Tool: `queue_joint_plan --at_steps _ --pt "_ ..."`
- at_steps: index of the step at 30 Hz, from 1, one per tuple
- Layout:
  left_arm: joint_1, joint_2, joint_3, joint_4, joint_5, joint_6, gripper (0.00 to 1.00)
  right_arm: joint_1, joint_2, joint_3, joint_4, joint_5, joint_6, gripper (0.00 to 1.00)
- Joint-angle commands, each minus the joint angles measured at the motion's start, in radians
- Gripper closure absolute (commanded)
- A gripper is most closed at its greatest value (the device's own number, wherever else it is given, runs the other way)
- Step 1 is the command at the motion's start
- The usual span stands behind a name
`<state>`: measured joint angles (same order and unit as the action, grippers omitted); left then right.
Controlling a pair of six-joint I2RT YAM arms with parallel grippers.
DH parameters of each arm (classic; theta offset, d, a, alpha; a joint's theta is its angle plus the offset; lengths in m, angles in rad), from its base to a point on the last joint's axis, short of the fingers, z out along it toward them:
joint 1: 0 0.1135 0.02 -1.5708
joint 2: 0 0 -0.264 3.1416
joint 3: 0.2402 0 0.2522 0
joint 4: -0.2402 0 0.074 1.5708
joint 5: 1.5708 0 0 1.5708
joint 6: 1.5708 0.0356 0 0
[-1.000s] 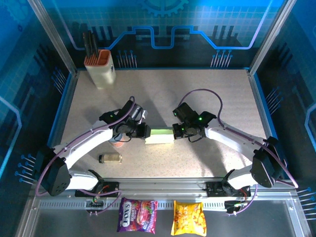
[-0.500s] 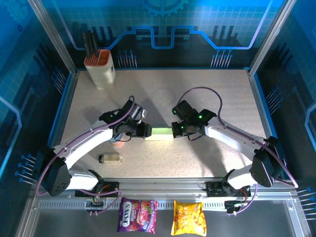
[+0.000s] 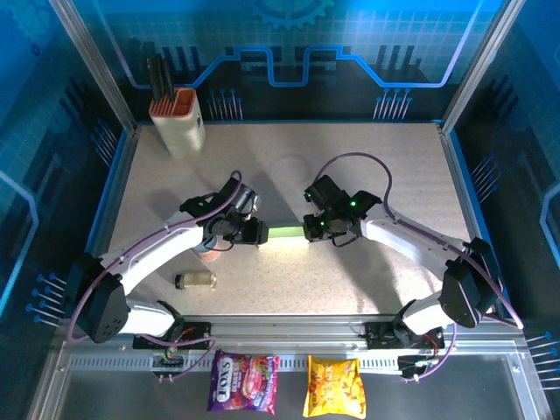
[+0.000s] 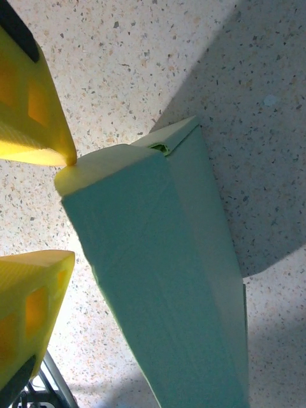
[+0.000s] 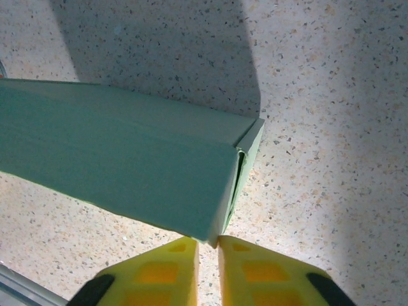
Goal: Fold the paper box
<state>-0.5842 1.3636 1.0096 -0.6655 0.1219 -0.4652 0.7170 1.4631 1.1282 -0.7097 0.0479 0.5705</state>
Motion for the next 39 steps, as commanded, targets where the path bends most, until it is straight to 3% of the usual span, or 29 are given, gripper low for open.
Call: queue_joint_plan --at_steps 1,21,32,37,39 --pt "0.007 0.009 0.031 -0.022 -0.015 0.026 0.60 -0.010 0.011 0.025 -0.002 0.000 -0.009 0.80" --pt "0.014 0.020 0.053 -0.040 -0.018 0.044 0.60 -0.016 -0.099 -0.105 0.245 0.085 -0.142 0.60" --pt "0.015 0.016 0.050 -0.045 -0.022 0.048 0.60 -0.060 0.000 -0.088 0.324 0.077 -0.184 0.68" --pt "0.017 0.017 0.049 -0.045 -0.021 0.048 0.60 -0.068 0.027 -0.088 0.345 0.073 -0.196 0.76" --pt "0.018 0.017 0.050 -0.042 -0.018 0.047 0.61 -0.070 0.037 -0.083 0.345 0.066 -0.199 0.84"
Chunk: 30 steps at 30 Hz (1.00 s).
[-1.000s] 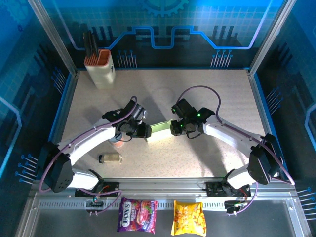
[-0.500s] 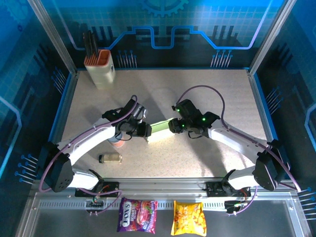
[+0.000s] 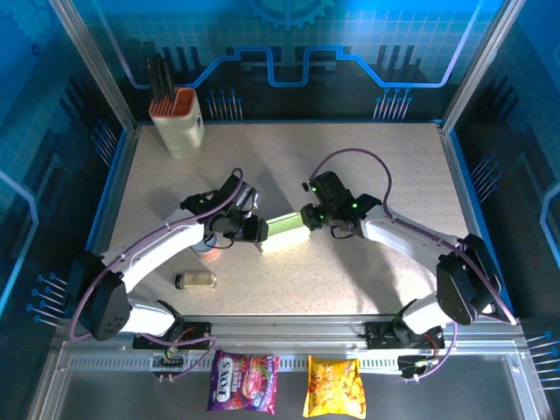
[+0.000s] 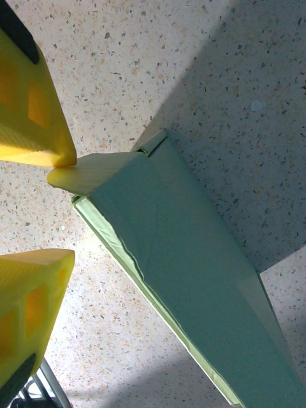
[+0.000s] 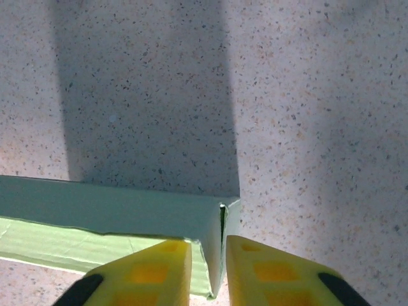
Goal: Fold the paper box
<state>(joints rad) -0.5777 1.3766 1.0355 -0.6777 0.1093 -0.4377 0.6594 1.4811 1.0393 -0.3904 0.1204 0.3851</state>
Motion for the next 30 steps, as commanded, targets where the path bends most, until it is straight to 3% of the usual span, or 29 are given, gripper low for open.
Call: queue_joint_plan --at_steps 1,6,14,30 --pt "0.012 0.004 0.026 -0.029 -0.003 0.017 0.61 -0.012 0.021 0.008 0.026 -0.010 -0.015 0.88" --pt "0.015 0.001 0.032 -0.006 0.014 0.002 0.60 -0.012 0.028 0.022 0.003 -0.028 -0.007 1.00" --pt "0.019 -0.001 0.037 0.014 0.027 -0.016 0.60 0.003 0.016 0.036 -0.047 0.011 0.002 1.00" --pt "0.020 -0.064 0.059 -0.051 -0.072 -0.006 0.39 0.048 0.019 0.092 -0.142 0.139 0.024 1.00"
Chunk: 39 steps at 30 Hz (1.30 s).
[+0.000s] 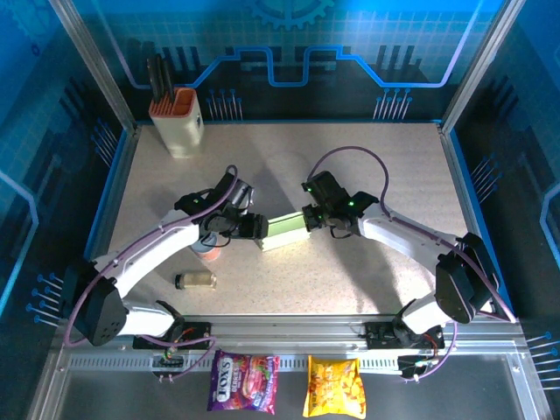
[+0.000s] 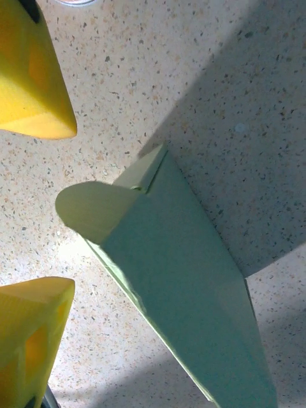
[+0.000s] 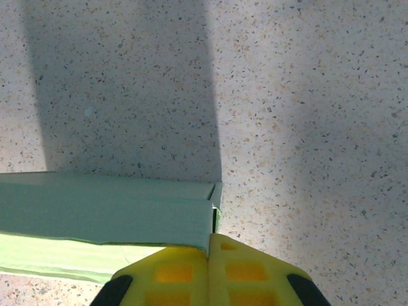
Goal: Fold the paper box
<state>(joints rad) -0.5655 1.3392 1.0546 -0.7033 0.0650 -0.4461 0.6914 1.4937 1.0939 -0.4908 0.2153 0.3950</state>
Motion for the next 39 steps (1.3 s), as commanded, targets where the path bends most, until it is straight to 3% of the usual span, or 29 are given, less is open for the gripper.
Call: queue_joint_plan --at_steps 1,11,21,26,30,39 --pt "0.009 -0.023 0.045 -0.023 -0.021 0.001 0.39 0.018 0.007 0.038 -0.046 0.049 0.016 1.00" --pt "0.007 0.010 0.029 0.021 0.098 -0.078 0.46 0.023 0.020 0.053 -0.061 0.069 0.033 1.00" --pt "0.007 0.018 0.013 0.049 0.084 -0.085 0.49 0.025 0.031 0.055 -0.063 0.066 0.036 1.00" --pt "0.007 0.026 0.032 0.005 0.014 -0.055 0.44 0.026 0.030 0.057 -0.065 0.066 0.035 1.00" --pt "0.007 0.035 0.038 0.018 0.030 -0.052 0.42 0.026 0.033 0.054 -0.061 0.061 0.037 1.00" --pt "0.005 0.053 0.024 0.091 0.143 -0.101 0.58 0.026 0.040 0.058 -0.063 0.061 0.042 1.00"
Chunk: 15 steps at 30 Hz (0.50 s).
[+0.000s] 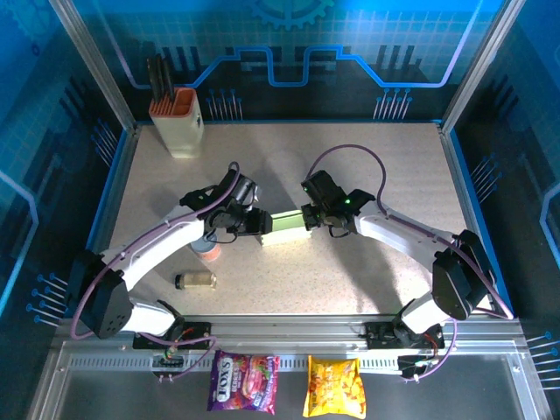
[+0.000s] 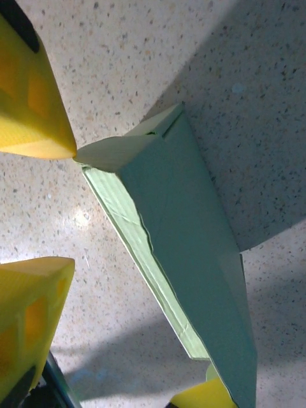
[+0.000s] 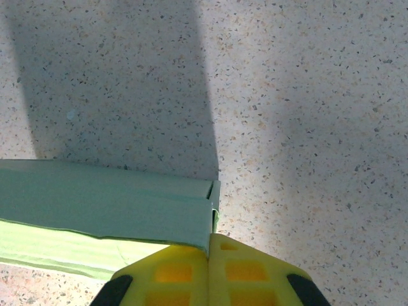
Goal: Fold the paper box
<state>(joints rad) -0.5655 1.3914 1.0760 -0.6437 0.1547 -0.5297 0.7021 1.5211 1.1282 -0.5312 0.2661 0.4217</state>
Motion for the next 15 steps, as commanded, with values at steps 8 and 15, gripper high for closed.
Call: queue_joint_plan --at_steps 8,15 --pt "0.006 0.006 -0.011 0.041 0.054 -0.025 0.71 0.015 0.018 0.023 -0.023 0.006 0.018 1.00" --pt "0.004 0.036 -0.030 -0.001 0.030 0.006 0.72 0.017 0.019 0.003 -0.011 0.010 0.019 1.00"
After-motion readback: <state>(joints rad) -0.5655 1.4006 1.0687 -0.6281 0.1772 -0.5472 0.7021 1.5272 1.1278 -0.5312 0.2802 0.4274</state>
